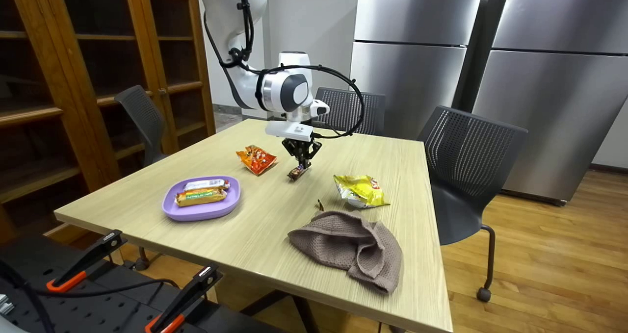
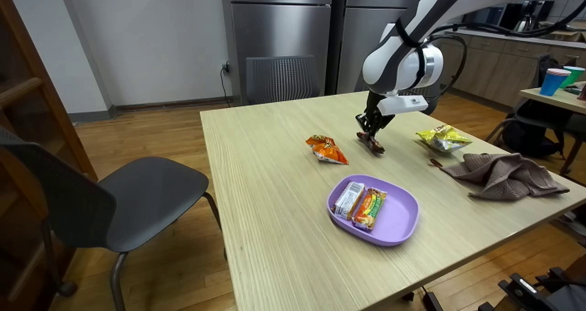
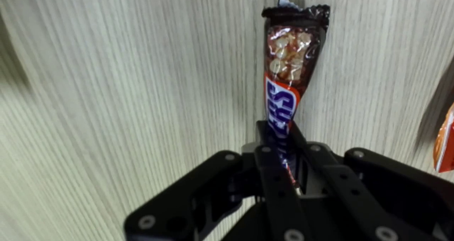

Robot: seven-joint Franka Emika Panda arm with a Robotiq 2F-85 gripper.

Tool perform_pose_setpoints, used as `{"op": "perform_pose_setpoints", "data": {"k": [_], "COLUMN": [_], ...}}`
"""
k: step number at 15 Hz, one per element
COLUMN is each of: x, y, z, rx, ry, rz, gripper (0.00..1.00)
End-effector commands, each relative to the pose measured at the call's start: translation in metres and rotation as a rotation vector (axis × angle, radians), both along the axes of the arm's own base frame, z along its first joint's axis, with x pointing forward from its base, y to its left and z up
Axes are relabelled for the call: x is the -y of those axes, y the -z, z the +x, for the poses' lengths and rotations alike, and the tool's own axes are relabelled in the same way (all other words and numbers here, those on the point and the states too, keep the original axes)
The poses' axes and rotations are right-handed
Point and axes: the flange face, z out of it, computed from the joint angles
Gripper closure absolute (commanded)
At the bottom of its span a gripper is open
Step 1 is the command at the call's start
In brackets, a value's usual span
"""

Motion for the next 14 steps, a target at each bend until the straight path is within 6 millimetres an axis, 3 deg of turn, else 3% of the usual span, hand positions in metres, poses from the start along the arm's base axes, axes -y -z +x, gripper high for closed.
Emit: {"op": "perform_pose_setpoints", "data": {"k": [1, 14], "x": [0.002, 0.001], "y": [-0.011, -0.041], "z": [-0.011, -0.032], "rx": [-0.005, 0.003], "ry": [0.028, 0.161], "rz": [0.007, 0.022], "gripper": [0.97, 0.97]}}
